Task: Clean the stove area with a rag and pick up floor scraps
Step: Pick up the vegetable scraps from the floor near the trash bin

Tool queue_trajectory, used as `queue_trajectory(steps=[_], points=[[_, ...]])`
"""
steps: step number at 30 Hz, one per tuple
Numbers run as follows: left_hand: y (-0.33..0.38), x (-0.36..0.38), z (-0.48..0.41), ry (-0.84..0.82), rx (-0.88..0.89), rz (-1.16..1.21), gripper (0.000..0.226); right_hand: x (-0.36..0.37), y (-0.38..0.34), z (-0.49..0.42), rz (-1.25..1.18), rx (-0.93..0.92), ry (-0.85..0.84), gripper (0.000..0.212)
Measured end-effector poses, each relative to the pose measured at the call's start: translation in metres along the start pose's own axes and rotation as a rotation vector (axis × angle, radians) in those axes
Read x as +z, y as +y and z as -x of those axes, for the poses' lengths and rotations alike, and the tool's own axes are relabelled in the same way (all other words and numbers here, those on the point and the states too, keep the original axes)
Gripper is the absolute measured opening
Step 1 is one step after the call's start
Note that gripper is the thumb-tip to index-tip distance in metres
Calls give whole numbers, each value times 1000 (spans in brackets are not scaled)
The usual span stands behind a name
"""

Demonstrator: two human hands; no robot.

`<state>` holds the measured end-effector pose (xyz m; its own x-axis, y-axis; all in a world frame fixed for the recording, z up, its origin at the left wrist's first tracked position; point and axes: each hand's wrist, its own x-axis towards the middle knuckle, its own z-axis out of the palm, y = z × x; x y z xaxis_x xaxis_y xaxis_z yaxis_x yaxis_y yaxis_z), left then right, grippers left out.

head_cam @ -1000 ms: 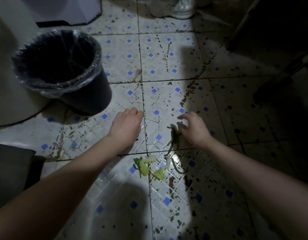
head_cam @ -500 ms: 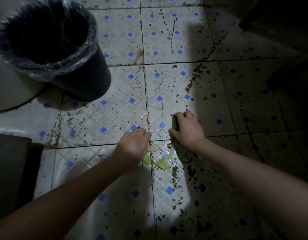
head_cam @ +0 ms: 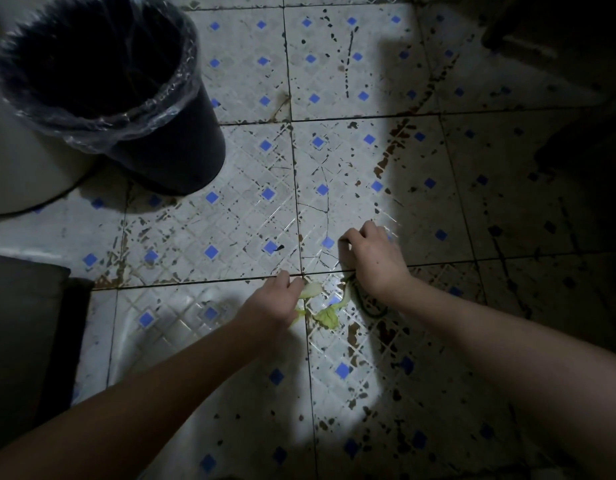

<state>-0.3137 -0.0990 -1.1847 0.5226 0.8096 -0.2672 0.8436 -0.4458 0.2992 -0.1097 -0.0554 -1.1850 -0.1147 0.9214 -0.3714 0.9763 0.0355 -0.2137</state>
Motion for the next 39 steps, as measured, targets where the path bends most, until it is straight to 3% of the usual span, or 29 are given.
queue_trajectory(steps=[2,6,11,16,27,32,39], points=[[1,9,-3,-103,-33,112,15,-2,2,2,23,13,-23,55],[4,18,-7,-232,17,13,25,-5,4,3,15,-17,-50,60],[5,7,-9,-249,-25,50,19,-11,8,3,-13,-67,-51,45],[-8,-7,-1,-113,-129,87,43,-18,7,0,-34,-89,-13,44],[-34,-50,8,16,-157,108,26,-51,5,-11,-175,-160,156,50],[-37,-81,1,49,-209,58,41,-80,-4,-13,-166,-219,255,51],[-38,-129,-2,178,-199,33,30,-114,-27,-8,-114,-274,315,51]])
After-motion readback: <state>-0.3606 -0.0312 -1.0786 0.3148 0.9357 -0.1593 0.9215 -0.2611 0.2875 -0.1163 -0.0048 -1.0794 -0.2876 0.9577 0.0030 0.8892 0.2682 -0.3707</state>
